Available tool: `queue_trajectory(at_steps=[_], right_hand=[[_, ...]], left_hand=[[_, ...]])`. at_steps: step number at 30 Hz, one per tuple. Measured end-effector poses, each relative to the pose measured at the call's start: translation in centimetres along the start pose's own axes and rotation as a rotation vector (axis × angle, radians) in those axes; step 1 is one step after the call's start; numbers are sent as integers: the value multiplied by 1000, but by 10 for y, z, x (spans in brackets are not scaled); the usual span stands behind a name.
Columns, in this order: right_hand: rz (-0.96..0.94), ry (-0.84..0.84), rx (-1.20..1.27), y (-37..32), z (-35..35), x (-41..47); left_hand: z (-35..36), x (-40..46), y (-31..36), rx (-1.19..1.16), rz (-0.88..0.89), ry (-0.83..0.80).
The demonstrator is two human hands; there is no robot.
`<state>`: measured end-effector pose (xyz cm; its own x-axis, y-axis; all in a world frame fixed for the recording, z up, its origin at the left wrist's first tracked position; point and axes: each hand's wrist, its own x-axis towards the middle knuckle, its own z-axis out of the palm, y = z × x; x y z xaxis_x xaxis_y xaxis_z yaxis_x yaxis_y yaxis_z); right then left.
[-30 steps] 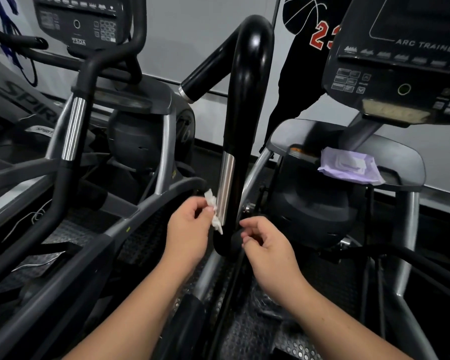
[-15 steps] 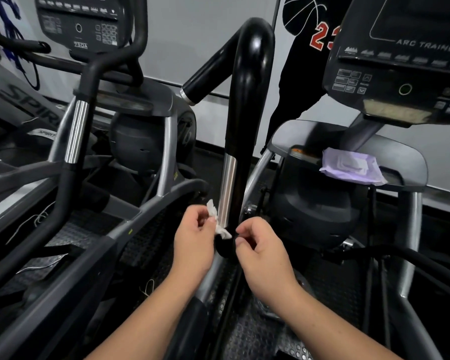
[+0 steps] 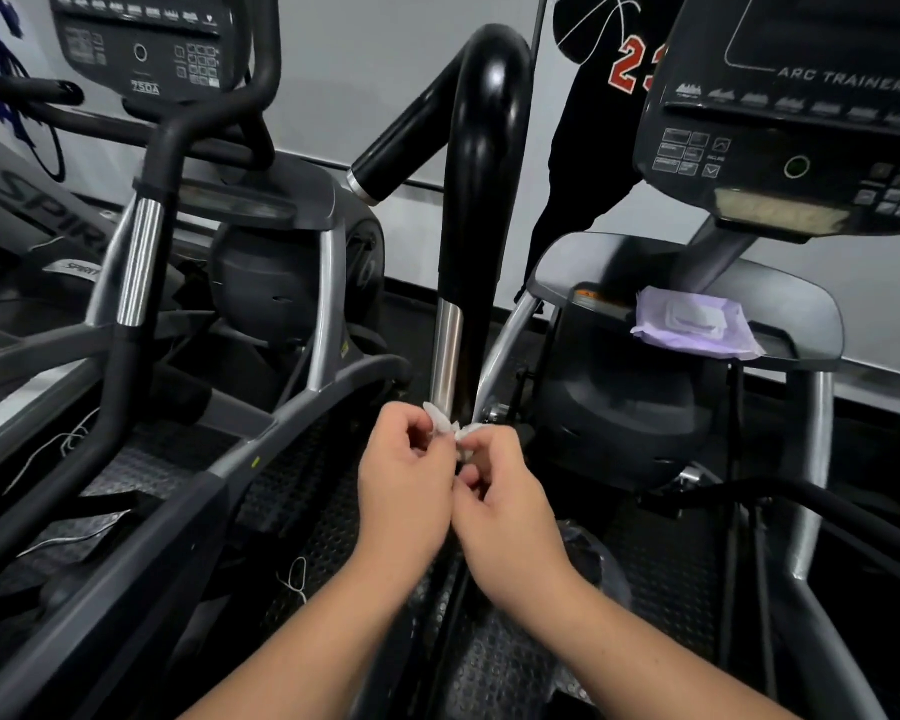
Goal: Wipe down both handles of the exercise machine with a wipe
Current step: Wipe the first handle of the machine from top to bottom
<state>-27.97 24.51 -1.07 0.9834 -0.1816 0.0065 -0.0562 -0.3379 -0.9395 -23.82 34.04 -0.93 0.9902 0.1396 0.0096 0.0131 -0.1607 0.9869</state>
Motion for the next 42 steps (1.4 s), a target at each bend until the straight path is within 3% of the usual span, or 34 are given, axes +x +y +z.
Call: queue_trajectory(at_steps=[5, 10, 13, 19, 23, 27, 30, 35, 38, 42], right_hand=[[41, 48, 24, 0, 0, 11], [-34, 167, -37, -2, -8, 32], [3, 122, -92, 10, -5, 32], [11, 143, -93, 10, -9, 41], [67, 20, -216, 23, -6, 39], [94, 64, -105, 26, -8, 50], [133, -15, -106, 35, -4, 54], [129, 6, 113, 33, -12, 69], [149, -78, 116, 39, -11, 71], [140, -61, 170, 48, -11, 81]], left_hand=[[-6, -1, 0, -9, -21, -49], [-9, 3, -3, -95, 14, -64], [-9, 11, -11, -95, -28, -15], [-3, 16, -21, -21, -43, -70], [-6, 17, -23, -22, -42, -85], [-4, 17, -25, -28, -35, -87], [-4, 17, -27, -51, -37, -92], [-5, 19, -28, -81, -47, -103], [-5, 24, -31, -111, -73, -92], [-4, 38, -38, -78, -79, -81]])
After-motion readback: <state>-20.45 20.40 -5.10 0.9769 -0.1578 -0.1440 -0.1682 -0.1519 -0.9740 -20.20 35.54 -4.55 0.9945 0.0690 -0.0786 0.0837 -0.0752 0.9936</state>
